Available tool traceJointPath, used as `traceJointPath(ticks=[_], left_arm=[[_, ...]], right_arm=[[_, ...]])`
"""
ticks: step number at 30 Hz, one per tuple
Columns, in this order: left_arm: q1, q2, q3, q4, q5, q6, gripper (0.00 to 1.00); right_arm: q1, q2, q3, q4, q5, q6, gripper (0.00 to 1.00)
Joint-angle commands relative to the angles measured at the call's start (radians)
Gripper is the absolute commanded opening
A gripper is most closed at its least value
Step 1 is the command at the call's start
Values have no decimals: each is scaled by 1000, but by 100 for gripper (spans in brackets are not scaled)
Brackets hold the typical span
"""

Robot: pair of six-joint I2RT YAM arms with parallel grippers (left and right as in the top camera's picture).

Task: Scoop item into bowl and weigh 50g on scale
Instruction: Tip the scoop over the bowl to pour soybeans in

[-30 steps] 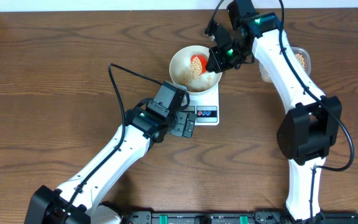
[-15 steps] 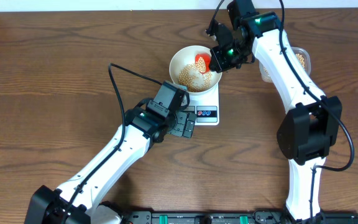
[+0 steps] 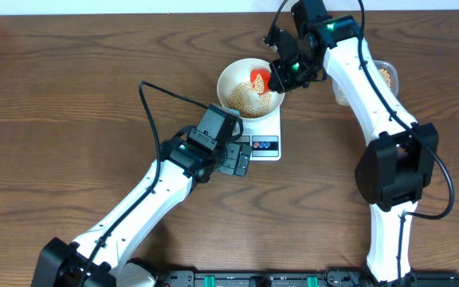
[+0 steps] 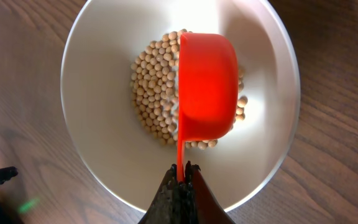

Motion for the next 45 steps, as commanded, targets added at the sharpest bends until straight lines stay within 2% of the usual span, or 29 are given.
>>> traceJointPath(ticks=[1,26,36,43,45], left_arm=[[3,-8,-8,1,-13,6,100],[3,-8,-8,1,-13,6,100],[3,-8,-8,1,-13,6,100],[3,-8,-8,1,-13,6,100],[3,-8,-8,1,-13,6,100]], right_arm=[[8,-26,29,-2,-5,5,1],[15,-76,33,-2,14,-18,1],[86,-116,33,-2,179,-18,1],[87,-116,33,-2,172,-18,1],[82,-116,33,-2,115,-18,1]])
